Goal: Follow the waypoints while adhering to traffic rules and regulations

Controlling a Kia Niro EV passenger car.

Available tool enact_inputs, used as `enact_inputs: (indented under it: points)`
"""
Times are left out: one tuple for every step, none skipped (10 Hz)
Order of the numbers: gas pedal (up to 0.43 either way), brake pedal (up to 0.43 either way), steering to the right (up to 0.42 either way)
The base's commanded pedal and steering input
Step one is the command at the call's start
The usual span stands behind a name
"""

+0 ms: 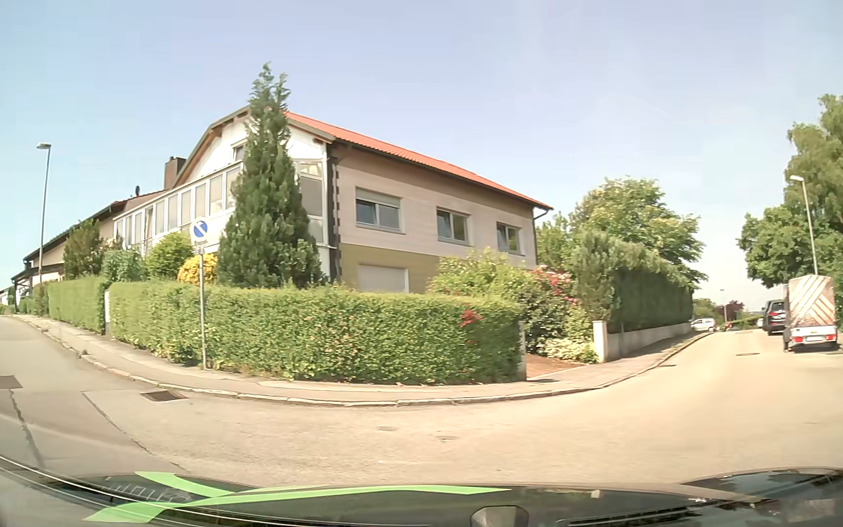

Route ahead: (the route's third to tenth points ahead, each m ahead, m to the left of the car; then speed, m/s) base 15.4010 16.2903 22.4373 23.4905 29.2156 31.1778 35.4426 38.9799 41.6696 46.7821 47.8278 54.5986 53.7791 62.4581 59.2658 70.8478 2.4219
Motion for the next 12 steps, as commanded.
enact_inputs:
  points:
    - [0.220,0.000,-0.760]
    - [0.220,0.000,-0.761]
    - [0.220,0.000,-0.760]
    - [0.220,0.000,-0.761]
    - [0.220,0.000,-0.761]
    - [0.220,0.000,-0.759]
    - [0.220,0.000,-0.755]
    - [0.220,0.000,-0.749]
    - [0.220,0.000,-0.736]
    - [0.220,0.000,-0.707]
    - [0.220,0.000,-0.677]
    - [0.220,0.000,-0.654]
